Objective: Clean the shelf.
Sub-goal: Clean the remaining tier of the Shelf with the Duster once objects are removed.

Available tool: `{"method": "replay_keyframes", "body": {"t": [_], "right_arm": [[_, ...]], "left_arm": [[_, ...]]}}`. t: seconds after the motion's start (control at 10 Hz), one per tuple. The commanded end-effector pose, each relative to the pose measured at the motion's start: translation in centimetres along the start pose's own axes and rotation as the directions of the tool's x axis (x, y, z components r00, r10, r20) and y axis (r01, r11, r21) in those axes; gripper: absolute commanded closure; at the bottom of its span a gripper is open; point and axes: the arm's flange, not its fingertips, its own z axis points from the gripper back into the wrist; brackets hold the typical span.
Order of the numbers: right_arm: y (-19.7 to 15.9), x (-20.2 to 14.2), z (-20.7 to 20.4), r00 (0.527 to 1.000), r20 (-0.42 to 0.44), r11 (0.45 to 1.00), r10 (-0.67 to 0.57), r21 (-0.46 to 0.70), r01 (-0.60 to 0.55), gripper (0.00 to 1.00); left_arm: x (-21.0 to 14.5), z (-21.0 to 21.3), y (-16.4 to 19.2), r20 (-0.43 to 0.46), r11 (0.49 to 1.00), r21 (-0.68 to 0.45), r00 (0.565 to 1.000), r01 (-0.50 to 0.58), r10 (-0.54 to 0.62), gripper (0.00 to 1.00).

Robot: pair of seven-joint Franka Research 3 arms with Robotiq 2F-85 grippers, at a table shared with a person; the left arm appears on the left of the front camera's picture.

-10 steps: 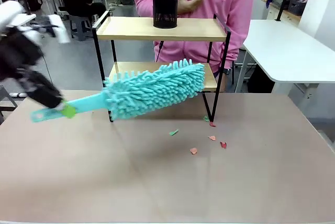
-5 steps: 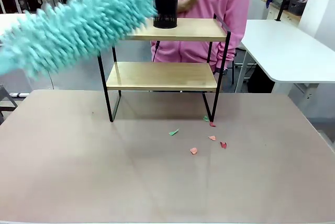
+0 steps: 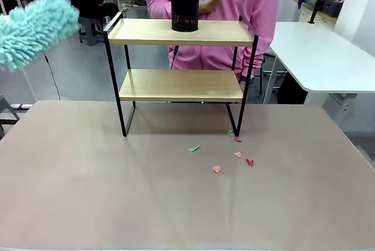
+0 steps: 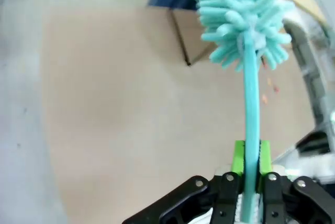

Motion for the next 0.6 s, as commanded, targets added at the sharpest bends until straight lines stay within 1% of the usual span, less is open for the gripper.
{"method": "replay_keyframes", "body": {"t": [0.0,0.1,0.5], "right_arm": [[0.1,0.0,0.2,1.000,-0.007,1.000,0.029,0.003,-0.029,0.00],[0.1,0.0,0.2,1.000,-0.007,1.000,0.029,0.003,-0.029,0.00],[0.1,0.0,0.2,1.000,-0.007,1.000,0.029,0.003,-0.029,0.00]], "left_arm": [[-0.8,-3.9,-1.2,0.095,0.971,0.072,0.971,-0.228,0.221,0.87],[0.0,0.0,0.0,0.000,1.000,0.000,1.000,0.000,0.000,0.87],[0.0,0.0,0.0,0.000,1.000,0.000,1.000,0.000,0.000,0.87]]}}
